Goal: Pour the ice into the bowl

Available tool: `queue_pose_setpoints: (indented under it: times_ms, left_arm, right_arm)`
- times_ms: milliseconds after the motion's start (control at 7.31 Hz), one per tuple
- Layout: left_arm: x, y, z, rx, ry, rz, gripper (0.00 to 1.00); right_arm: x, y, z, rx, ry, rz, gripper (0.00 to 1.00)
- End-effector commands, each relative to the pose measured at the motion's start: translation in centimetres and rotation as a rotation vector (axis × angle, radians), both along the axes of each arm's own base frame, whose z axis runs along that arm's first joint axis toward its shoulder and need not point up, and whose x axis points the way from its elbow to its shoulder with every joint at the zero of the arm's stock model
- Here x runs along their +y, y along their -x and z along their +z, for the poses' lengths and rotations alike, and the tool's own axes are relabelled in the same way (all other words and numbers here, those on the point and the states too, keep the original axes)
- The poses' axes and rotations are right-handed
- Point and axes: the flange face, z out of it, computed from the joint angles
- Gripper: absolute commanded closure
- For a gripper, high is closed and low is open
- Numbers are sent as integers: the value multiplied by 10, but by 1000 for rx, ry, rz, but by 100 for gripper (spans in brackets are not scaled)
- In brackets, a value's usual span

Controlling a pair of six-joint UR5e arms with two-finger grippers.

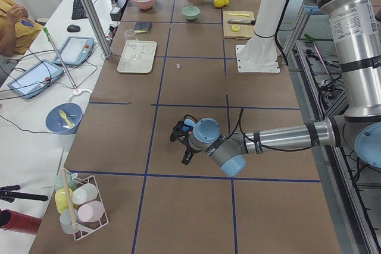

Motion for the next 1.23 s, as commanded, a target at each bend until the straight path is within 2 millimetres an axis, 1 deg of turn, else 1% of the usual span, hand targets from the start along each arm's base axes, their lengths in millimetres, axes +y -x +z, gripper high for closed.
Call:
queue_pose_setpoints:
  times_ms: [0, 137, 274, 411, 548, 684, 821, 958, 1095]
  left_arm:
    - [-22, -2, -4, -43, -2, 14, 0]
    - [-45, 13, -7, -94, -23, 5, 0]
    - [-67, 31, -14, -130, -39, 8, 0]
    - [-80, 51, -16, -169, -45, 2, 0]
    - [-94, 66, -27, -193, -23, 0, 0]
    - [-105, 97, -36, -221, 14, 2, 0]
    - [-106, 126, -48, -231, 79, 6, 0]
    - [-105, 138, -51, -227, 120, -5, 0]
    - [-102, 139, -53, -225, 128, -11, 0]
  right_arm:
    - [4, -52, 15, 35, -30, -71, 0]
    - [6, -60, 18, 38, -29, -75, 0]
    - [6, -64, 19, 40, -29, -69, 0]
    - [8, -71, 22, 45, -37, -78, 0]
    - [10, -75, 29, 51, -30, -103, 0]
    - [10, -76, 40, 52, -35, -133, 0]
    - [10, -76, 40, 52, -32, -133, 0]
    - [10, -75, 38, 43, -20, -135, 0]
    - [10, -75, 37, 41, -19, -134, 0]
